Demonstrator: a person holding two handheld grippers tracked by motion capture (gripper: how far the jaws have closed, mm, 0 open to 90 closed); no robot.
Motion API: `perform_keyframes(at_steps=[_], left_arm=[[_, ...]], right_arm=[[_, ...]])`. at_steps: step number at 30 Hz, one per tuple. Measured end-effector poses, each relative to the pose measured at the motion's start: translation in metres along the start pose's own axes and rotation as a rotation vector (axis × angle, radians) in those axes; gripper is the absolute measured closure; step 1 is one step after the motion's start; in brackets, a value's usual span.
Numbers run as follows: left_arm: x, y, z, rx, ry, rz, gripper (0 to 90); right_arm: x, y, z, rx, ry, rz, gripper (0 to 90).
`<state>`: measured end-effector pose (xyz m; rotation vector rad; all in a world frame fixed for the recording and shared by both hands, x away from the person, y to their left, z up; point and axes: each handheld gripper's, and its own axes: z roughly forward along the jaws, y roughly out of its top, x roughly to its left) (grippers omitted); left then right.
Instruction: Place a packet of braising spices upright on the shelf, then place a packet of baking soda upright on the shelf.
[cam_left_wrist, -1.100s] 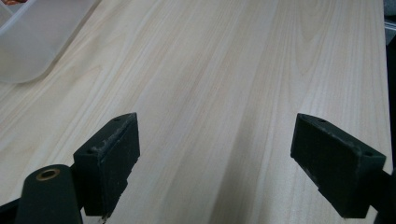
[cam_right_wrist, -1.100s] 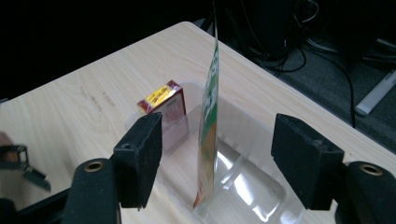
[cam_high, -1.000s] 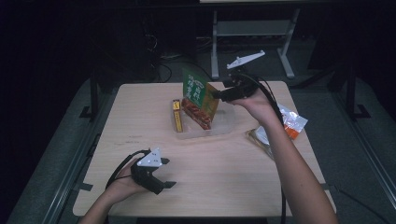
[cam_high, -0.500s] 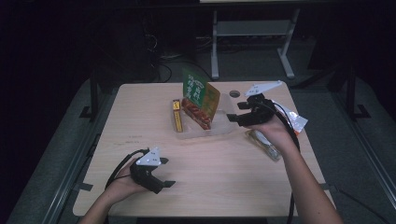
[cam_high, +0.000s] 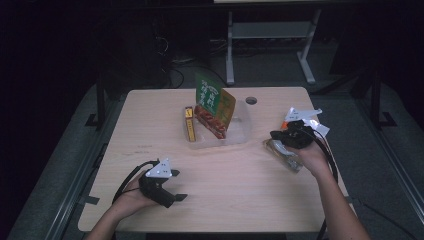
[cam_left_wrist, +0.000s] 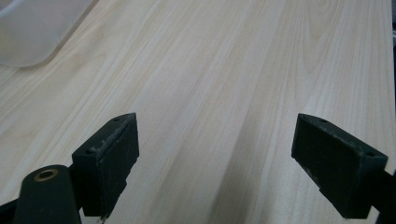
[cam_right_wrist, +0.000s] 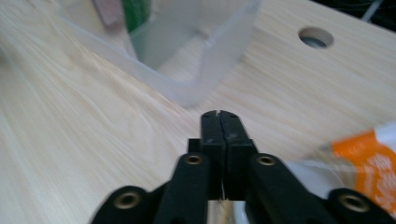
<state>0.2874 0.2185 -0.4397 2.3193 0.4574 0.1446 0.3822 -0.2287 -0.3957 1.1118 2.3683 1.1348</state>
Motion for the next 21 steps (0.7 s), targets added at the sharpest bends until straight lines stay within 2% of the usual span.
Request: perform_keyframes(at_steps=[2, 3, 4, 5, 6, 7, 9, 13, 17, 21], left_arm=[[0.0, 0.0, 0.0, 0.002, -0.001, 0.0, 14.7], [0.0, 0.0, 0.0, 0.003, 0.0, 0.002, 14.7], [0.0, -0.001, 0.0, 0.002, -0.001, 0.002, 14.7], [0.0, -0.001, 0.0, 0.005, -0.003, 0.005, 14.7], [0.0, -0.001, 0.0, 0.005, -0.003, 0.005, 14.7], [0.0, -0.001, 0.001, 0.006, -0.004, 0.007, 14.7], [-0.001, -0.001, 0.002, 0.011, -0.006, 0.015, 14.7], [-0.001, -0.002, 0.004, 0.012, -0.012, 0.013, 14.7], [0.0, -0.002, 0.004, 0.022, -0.011, 0.016, 14.7], [-0.001, -0.002, 0.005, 0.022, -0.009, 0.015, 14.7]], right_arm=[[-0.008, -0.009, 0.002, 0.024, -0.004, 0.009, 90.0], [-0.015, -0.016, 0.003, 0.039, -0.04, 0.002, 90.0], [-0.015, -0.016, 0.003, 0.039, -0.04, 0.002, 90.0], [-0.021, -0.022, 0.004, 0.052, -0.061, 0.019, 90.0], [-0.021, -0.022, 0.004, 0.052, -0.061, 0.019, 90.0], [-0.025, -0.025, 0.005, 0.059, -0.081, 0.012, 90.0], [-0.035, -0.032, 0.005, 0.07, -0.096, 0.04, 90.0], [-0.044, -0.04, 0.008, 0.098, -0.123, 0.046, 90.0], [-0.049, -0.046, 0.014, 0.139, -0.152, 0.02, 90.0], [-0.048, -0.047, 0.018, 0.165, -0.154, -0.001, 90.0]])
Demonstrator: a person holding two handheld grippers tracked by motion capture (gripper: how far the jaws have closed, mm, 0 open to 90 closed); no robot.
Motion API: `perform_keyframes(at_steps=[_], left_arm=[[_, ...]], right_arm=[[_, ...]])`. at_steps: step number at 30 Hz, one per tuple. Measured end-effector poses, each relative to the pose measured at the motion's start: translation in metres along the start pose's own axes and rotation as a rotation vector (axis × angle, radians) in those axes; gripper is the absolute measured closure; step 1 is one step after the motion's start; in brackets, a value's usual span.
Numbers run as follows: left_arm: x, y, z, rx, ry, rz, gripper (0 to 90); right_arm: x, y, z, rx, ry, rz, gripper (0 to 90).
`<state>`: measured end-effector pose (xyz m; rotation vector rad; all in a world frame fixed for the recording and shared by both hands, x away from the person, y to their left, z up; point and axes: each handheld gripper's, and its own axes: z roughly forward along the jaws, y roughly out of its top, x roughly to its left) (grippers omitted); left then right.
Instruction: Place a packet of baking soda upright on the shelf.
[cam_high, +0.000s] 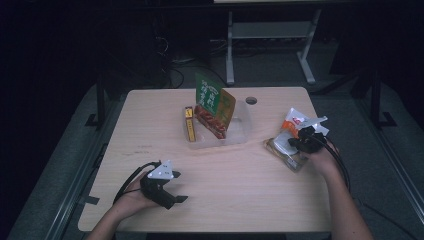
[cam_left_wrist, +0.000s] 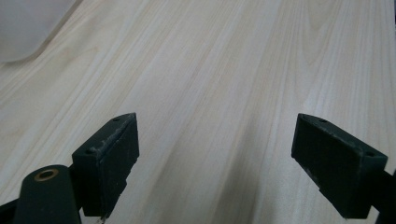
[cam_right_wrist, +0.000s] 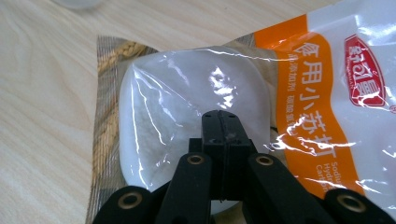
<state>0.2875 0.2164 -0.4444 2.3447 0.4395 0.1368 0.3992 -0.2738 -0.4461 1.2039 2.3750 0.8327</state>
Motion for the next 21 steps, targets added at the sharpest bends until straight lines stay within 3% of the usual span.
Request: perform_keyframes(at_steps=[4, 6, 9, 21], left_arm=[[0.0, 0.0, 0.001, 0.002, -0.002, -0.002, 14.9], [0.0, 0.0, 0.0, 0.0, -0.002, -0.001, 14.9], [0.0, 0.0, 0.0, 0.0, 0.001, -0.001, 14.9], [0.001, -0.001, -0.004, -0.009, 0.009, -0.001, 14.9]], right_arm=[[0.003, -0.001, 0.002, 0.02, 0.018, -0.011, 90.0], [0.007, 0.0, 0.001, 0.038, 0.06, -0.011, 90.0], [0.01, 0.001, 0.002, 0.041, 0.084, -0.011, 90.0], [0.05, 0.0, -0.006, 0.067, 0.123, -0.088, 90.0]])
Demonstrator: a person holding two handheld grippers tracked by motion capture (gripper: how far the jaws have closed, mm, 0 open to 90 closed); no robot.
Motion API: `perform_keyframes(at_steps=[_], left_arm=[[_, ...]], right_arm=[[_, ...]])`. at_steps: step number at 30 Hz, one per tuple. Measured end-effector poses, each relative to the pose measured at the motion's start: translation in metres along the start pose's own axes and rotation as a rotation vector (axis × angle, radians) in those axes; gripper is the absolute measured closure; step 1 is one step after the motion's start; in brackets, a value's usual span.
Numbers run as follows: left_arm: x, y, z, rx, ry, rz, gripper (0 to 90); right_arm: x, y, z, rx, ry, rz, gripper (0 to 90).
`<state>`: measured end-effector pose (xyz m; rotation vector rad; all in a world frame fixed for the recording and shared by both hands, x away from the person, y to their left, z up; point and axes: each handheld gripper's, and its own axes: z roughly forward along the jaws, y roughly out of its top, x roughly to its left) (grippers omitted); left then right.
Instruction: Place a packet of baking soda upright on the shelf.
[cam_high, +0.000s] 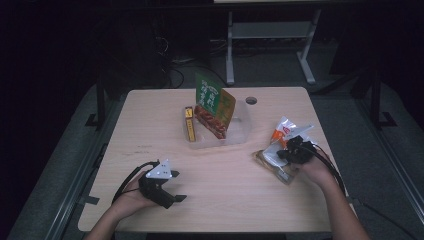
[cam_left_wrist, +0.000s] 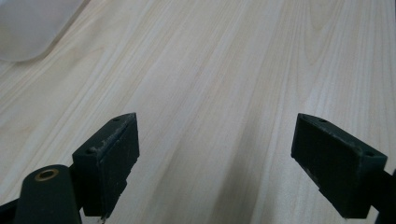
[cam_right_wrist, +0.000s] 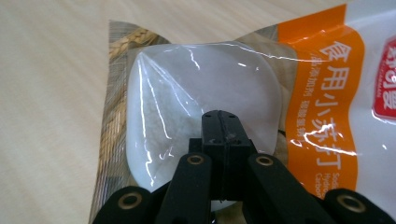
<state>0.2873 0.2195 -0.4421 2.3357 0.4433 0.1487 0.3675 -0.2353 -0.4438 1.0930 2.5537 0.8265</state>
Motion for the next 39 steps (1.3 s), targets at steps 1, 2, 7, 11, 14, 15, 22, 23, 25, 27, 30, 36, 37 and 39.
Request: perform_keyframes(at_steps=[1, 2, 7, 11, 14, 15, 22, 23, 25, 27, 30, 36, 37, 39], left_arm=[[0.0, 0.0, 0.0, 0.003, 0.0, 0.002, 14.9], [-0.001, 0.0, 0.0, 0.001, 0.002, 0.002, 14.9], [-0.002, 0.001, 0.001, -0.004, -0.001, -0.006, 14.9], [-0.002, 0.001, 0.001, -0.006, 0.0, -0.005, 14.9], [-0.002, 0.001, 0.0, 0.0, -0.001, 0.002, 14.9], [-0.002, 0.001, 0.0, 0.0, -0.001, 0.003, 14.9], [-0.002, 0.001, 0.001, -0.003, -0.002, 0.0, 14.9], [-0.002, 0.002, 0.001, -0.004, -0.001, -0.001, 14.9], [-0.003, 0.002, 0.001, -0.006, -0.003, -0.002, 14.9], [-0.003, 0.003, 0.001, -0.004, -0.004, 0.006, 14.9], [-0.003, 0.003, 0.001, -0.004, -0.005, 0.006, 14.9], [-0.003, 0.003, 0.001, -0.003, -0.005, 0.008, 14.9], [-0.003, 0.003, 0.001, -0.004, -0.005, 0.008, 14.9], [-0.004, 0.002, 0.001, -0.008, -0.006, 0.007, 14.9]], right_arm=[[0.003, -0.001, 0.0, -0.005, 0.009, -0.006, 90.0], [0.006, -0.002, -0.001, -0.004, 0.02, -0.003, 90.0], [0.024, -0.003, -0.004, 0.003, 0.043, -0.049, 90.0], [0.039, -0.003, -0.005, 0.016, 0.07, -0.086, 90.0], [0.051, -0.001, -0.006, 0.025, 0.093, -0.115, 90.0], [0.058, 0.001, -0.005, 0.033, 0.111, -0.141, 90.0], [0.081, 0.011, 0.002, 0.041, 0.151, -0.221, 90.0], [0.085, 0.013, 0.003, 0.038, 0.162, -0.234, 90.0], [0.092, 0.017, 0.006, 0.033, 0.178, -0.252, 90.0], [0.099, 0.02, 0.008, 0.034, 0.194, -0.27, 90.0], [0.107, 0.024, 0.012, 0.03, 0.217, -0.3, 90.0], [0.123, 0.031, 0.017, 0.021, 0.261, -0.328, 90.0], [0.124, 0.031, 0.017, 0.018, 0.258, -0.34, 90.0], [0.121, 0.031, 0.012, 0.011, 0.284, -0.329, 90.0]])
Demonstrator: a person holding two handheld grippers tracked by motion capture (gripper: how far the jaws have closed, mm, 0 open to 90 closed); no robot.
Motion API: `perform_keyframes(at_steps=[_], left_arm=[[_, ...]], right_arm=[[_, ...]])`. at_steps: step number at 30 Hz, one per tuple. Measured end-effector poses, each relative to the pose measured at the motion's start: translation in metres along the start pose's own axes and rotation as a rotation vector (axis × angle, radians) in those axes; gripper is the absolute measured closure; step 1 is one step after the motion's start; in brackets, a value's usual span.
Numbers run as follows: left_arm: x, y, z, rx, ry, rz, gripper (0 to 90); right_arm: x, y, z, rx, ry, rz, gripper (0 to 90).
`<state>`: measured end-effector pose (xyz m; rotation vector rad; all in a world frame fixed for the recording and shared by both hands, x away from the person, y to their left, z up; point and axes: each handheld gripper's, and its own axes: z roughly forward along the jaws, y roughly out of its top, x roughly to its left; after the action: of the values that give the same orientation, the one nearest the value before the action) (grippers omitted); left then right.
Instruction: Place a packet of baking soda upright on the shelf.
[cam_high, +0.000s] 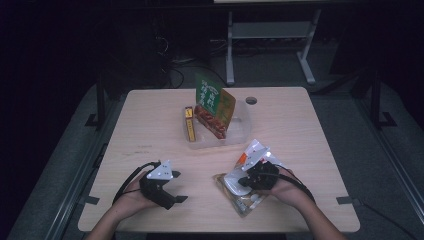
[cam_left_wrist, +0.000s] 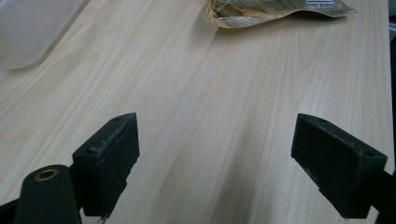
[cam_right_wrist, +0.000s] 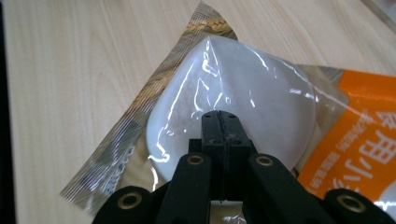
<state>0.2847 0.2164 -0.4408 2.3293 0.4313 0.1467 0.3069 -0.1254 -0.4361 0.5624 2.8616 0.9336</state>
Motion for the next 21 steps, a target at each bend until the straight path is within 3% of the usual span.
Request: perform_keyframes(at_steps=[10, 16, 21], left_arm=[[0.0, 0.0, 0.001, 0.013, -0.003, 0.007, 14.9], [-0.003, 0.001, 0.003, 0.0, -0.007, -0.002, 14.9], [-0.002, 0.001, 0.002, 0.004, -0.007, 0.0, 14.9]], right_arm=[[0.006, -0.022, -0.012, 0.006, 0.034, 0.023, 90.0], [0.011, -0.011, -0.002, -0.009, 0.069, 0.002, 90.0], [0.017, 0.002, 0.007, -0.02, 0.087, -0.043, 90.0]])
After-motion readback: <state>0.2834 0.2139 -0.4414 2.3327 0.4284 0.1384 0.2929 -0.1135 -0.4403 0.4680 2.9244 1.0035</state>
